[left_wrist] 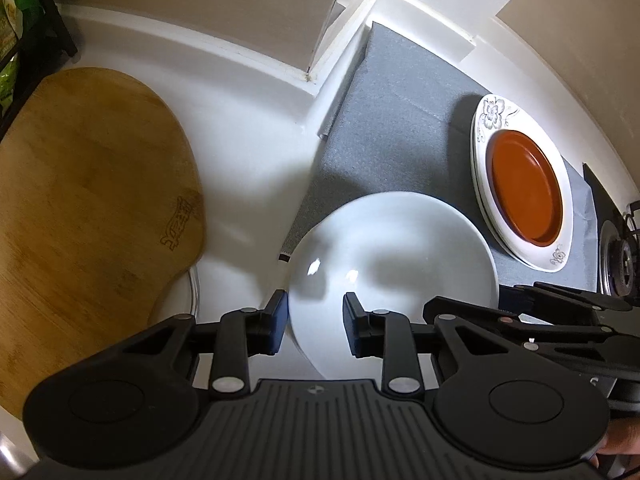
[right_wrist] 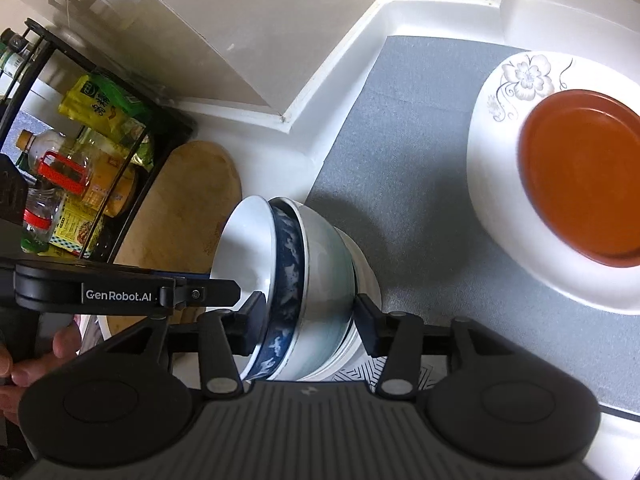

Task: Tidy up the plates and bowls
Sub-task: 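Carry the nested bowls with both grippers over the brown plate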

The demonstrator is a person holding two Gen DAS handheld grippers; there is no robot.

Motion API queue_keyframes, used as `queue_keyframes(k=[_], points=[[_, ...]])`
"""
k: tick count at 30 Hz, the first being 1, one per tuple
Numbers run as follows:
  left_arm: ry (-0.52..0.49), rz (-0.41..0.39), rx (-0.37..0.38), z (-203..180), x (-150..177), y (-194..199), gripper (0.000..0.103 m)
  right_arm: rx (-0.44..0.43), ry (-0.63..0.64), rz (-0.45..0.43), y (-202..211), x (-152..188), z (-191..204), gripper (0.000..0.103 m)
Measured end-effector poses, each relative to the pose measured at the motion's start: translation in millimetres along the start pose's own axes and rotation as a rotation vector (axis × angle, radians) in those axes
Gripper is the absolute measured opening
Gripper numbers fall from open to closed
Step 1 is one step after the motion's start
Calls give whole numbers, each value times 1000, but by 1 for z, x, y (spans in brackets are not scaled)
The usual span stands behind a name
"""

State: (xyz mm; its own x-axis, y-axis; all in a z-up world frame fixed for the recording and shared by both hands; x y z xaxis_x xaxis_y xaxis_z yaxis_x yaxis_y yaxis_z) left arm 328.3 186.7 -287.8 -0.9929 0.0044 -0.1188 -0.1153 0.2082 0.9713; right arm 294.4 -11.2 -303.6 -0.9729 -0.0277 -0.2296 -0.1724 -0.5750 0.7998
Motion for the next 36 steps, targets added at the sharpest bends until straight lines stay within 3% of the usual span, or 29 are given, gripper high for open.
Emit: queue_keyframes(k=[5,10,16,22,27,36], points=[[-15,-14,-2,2,5,4,31,-32,-22,-25,10,0,-5,51],[1,6,-5,10,6,0,31,-14,36,-45,15,1,-4,36],[15,6,44,13,5,5,33,-59,-22,-54,12,2,-22,24],[19,-22,40,17,1,12,31,-79,-59,-75,16,-1,-21,27],[30,-43,51,24,-8,13,31,-71,-7,-106,26,-9,-13,29],[56,-22,92,30,-9,8,33,-153,-80,-99,21,-9,-31,20]])
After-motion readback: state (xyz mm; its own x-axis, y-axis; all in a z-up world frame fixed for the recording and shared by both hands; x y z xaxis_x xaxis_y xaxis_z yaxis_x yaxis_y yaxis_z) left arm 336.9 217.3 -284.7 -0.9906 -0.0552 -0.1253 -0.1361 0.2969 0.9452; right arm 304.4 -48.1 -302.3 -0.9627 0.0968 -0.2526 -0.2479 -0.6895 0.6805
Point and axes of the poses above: each gripper's, at about its wrist camera, not at the fingertips, and y roughly against the way its jaws point, z to its left, x to its underside, the point moved 4 cm from there along -y, roughly the way its jaws point, and after that the axes turned 5 degrees about z, right-handed, at the moved point
